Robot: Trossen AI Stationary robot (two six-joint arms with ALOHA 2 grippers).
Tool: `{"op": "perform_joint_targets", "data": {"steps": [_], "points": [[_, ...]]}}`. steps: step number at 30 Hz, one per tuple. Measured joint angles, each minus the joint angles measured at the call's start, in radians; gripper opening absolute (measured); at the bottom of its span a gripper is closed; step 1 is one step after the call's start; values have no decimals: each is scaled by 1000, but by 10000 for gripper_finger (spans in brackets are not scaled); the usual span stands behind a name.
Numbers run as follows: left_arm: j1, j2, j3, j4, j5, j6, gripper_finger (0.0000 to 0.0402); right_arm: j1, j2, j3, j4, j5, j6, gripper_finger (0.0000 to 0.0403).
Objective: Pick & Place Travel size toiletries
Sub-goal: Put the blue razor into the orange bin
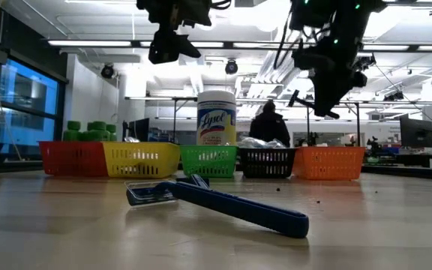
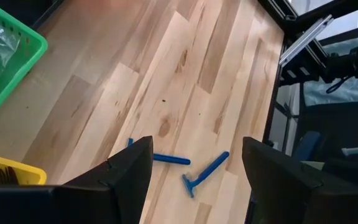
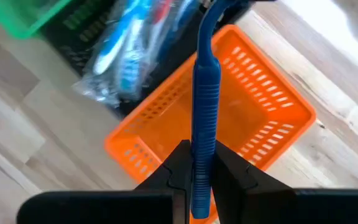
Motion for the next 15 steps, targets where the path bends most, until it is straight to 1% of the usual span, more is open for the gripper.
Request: {"op": "perform_joint_targets", "data": {"steps": [4, 7, 9, 12, 15], "points": [[-12, 0, 0, 0, -2, -23, 239, -87, 27, -8, 9, -108, -10, 36], [-21, -14, 0, -3, -2, -25, 239, -109, 36, -45, 19, -146, -10, 35], [-25, -23, 1, 0, -5, -27, 239, -111, 30, -71, 60, -171, -15, 33], [-32, -35, 0, -3, -15, -28, 239, -110, 32, -98, 53, -160, -7, 36], [-38, -51, 0, -26, -39, -29, 239, -111, 32, -109, 64, -154, -8, 56]]}}
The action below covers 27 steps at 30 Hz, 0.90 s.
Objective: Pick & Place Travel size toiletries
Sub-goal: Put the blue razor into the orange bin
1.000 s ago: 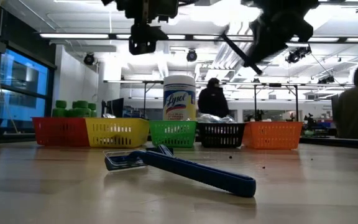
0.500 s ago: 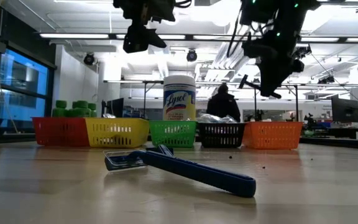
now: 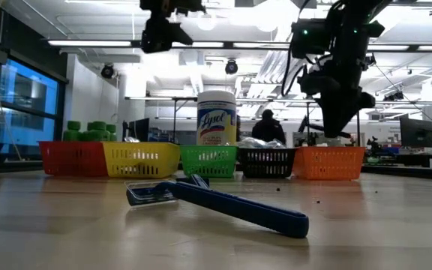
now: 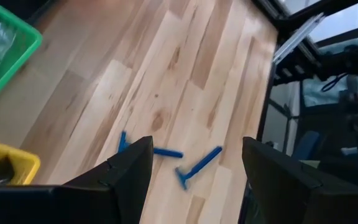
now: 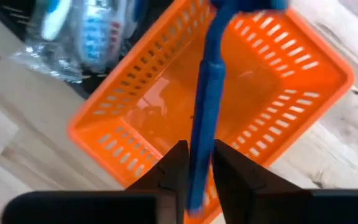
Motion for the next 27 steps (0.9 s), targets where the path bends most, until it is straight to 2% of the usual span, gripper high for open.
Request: {"op": "perform_joint_targets", "data": {"steps": [12, 27], "points": [[-9, -14, 0, -10, -25, -7, 239, 0, -21, -29, 29, -14, 58, 137], [-62, -14, 0, -35, -113, -80, 239, 4, -287, -27, 28, -94, 158, 131]]}}
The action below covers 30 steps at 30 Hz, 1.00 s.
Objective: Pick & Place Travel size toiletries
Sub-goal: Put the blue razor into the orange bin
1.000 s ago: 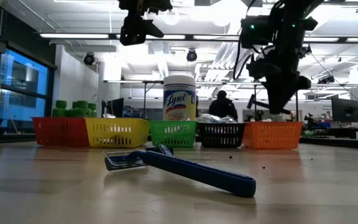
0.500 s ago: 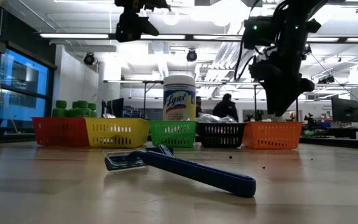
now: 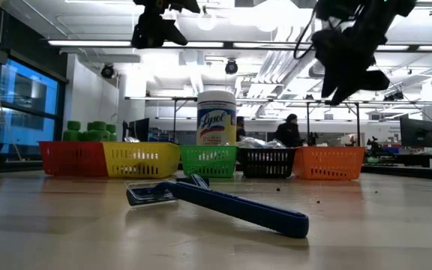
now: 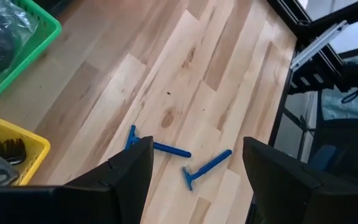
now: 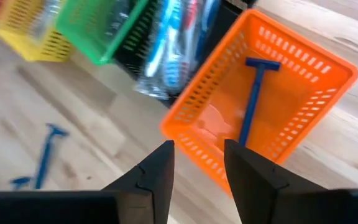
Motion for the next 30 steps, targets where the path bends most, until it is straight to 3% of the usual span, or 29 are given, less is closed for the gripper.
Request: {"op": "perform_joint_targets", "data": {"steps": [10, 23, 30], "points": [[-88, 0, 0, 0, -32, 1, 239, 63, -111, 0, 11, -21, 22, 130], [-168, 1, -1, -38, -125, -7, 239, 259, -116, 0, 69, 28, 193, 130], [-238, 25, -1, -9, -199, 183, 239, 367, -116, 0, 76, 62, 250, 130]]}}
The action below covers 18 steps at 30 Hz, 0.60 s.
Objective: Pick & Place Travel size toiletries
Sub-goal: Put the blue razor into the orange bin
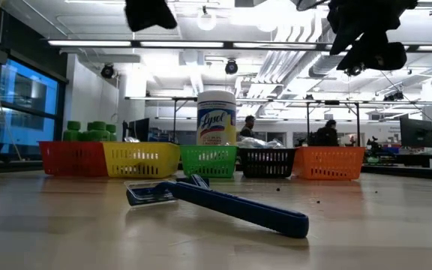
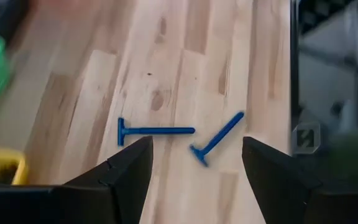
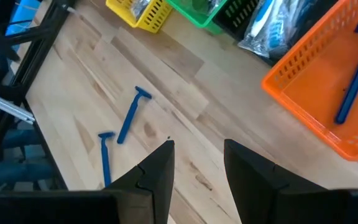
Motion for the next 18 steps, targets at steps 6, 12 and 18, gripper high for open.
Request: {"op": "perform_joint_targets", "data": {"steps": [6, 12, 18], "points": [[-54, 81, -1, 25, -5, 324, 239, 79, 0, 0, 9, 64, 38, 130], [-76, 196, 1, 54, 32, 531, 239, 110, 0, 0, 20, 80, 39, 130], [-72, 283, -2, 106, 61, 589, 239, 109, 0, 0, 35, 80, 55, 130]]}}
